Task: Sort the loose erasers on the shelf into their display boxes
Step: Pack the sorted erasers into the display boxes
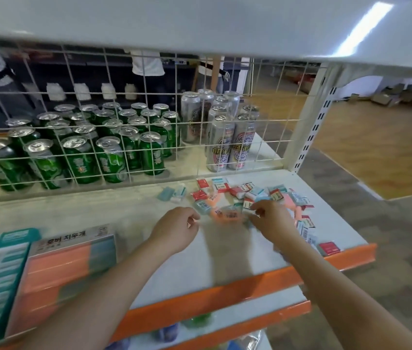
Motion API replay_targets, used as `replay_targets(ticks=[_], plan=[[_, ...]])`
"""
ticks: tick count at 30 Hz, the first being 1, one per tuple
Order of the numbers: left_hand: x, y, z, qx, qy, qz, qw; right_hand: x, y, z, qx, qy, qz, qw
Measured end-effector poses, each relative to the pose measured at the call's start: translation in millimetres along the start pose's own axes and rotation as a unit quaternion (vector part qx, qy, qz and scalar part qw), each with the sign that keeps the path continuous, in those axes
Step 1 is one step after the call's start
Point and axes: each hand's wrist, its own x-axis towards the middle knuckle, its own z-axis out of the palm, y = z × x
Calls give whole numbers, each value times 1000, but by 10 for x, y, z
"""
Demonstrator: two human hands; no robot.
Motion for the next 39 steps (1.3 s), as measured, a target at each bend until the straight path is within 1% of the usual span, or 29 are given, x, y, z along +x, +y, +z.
replay_targets(ticks=[2, 6, 8, 10, 16, 19, 21, 24, 26, 30, 33, 36, 39], plan=[[79, 11, 56, -11, 15, -19, 1000, 122, 30, -14, -17, 12, 2, 1000], [221, -30, 114, -29, 50, -66, 996, 321, -11, 24, -43, -12, 10, 999], [289, -65, 116, -42, 67, -89, 993, 389, -47, 54, -75, -24, 7, 997], [358, -101, 112, -45, 83, -103, 990, 445, -74, 95, -93, -24, 4, 995], [600, -61, 160, -52, 110, -103, 987, 538, -118, 178, -81, -34, -8, 996], [735, 8, 211, -56, 100, -121, 986, 562, -97, 159, -45, -33, -7, 998], [824, 16, 259, -28, 82, -128, 988, 558, -74, 140, -11, -23, -15, 1000], [925, 11, 307, 49, 63, -150, 985, 530, -46, 121, -4, -21, -41, 999], [976, 9, 315, 62, 66, -163, 983, 506, -34, 117, 0, -25, -51, 998], [1016, 40, 294, 20, 70, -188, 979, 428, -51, 106, 12, -32, -72, 997], [949, 52, 284, -45, 81, -188, 978, 345, -93, 117, 32, -39, -93, 994], [824, 6, 239, -95, 88, -171, 977, 257, -172, 170, 40, -54, -114, 991], [654, -90, 128, -100, 112, -148, 978, 139, -287, 223, 40, -69, -118, 990]])
